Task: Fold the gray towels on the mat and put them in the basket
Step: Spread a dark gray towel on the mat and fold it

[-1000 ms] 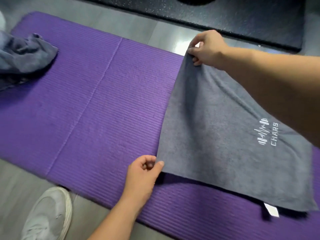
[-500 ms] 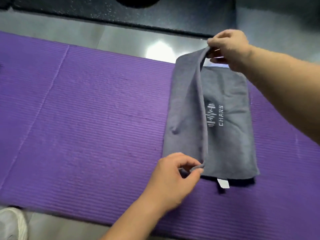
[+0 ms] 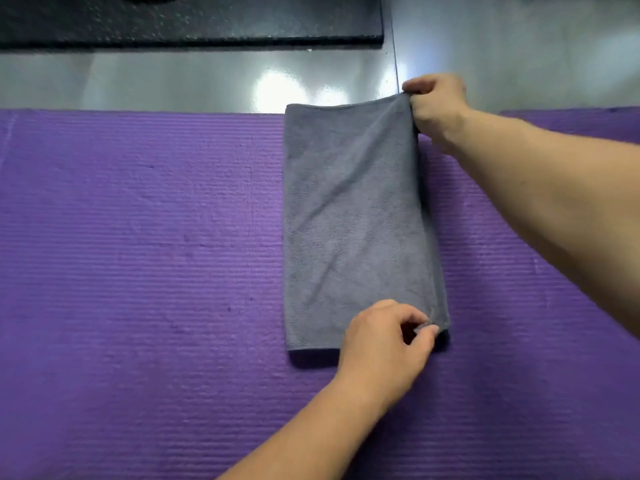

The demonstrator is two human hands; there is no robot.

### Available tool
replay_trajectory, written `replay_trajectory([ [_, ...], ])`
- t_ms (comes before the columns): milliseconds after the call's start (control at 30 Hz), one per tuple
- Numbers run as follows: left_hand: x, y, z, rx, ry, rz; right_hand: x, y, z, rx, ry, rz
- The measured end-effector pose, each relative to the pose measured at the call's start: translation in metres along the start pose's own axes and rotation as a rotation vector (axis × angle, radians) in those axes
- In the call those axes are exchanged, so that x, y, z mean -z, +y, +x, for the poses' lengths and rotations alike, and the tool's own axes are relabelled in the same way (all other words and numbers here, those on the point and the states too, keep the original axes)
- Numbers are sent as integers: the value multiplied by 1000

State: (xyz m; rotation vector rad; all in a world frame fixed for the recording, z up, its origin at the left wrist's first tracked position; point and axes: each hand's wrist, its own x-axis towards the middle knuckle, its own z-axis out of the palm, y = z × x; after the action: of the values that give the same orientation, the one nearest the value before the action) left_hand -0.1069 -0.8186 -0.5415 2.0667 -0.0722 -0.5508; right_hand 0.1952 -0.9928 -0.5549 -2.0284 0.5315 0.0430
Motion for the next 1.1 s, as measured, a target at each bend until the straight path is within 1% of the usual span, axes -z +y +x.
replay_trajectory([
  [133,-16,4,2,-15,-6,30,-2,10,-1,-23,29,41],
  [200,-22,4,3,-30,-3,65,-2,17,-2,-29,18,5],
  [267,-26,1,4,-41,-5,102,-2,21,-5,-6,-47,-56],
  [367,-27,-3,7,-54,-31,118,-1,24,-13,88,-155,-168],
  [400,-25,-4,10,-54,-36,104,-1,26,-17,127,-159,-232],
  [467,-14,-5,20,-60,-4,81,3,32,-26,181,-103,-385],
  [500,-5,-9,26,-76,50,100,7,35,-33,151,-61,-404],
  [567,20,-19,41,-99,208,180,14,45,-50,75,15,-353],
  [633,52,-32,54,-34,345,289,22,57,-75,52,60,-308],
  [667,67,-39,56,37,370,343,25,65,-91,50,55,-298],
  [733,93,-55,58,185,357,378,31,80,-125,30,39,-292],
  [800,108,-67,58,269,331,327,33,93,-157,-32,19,-291],
  [900,112,-70,59,288,303,281,34,102,-194,-84,6,-310],
  [1000,109,-68,59,288,297,230,33,102,-215,-176,9,-262],
  [1100,108,-70,58,309,293,191,33,105,-232,-243,-23,-335],
])
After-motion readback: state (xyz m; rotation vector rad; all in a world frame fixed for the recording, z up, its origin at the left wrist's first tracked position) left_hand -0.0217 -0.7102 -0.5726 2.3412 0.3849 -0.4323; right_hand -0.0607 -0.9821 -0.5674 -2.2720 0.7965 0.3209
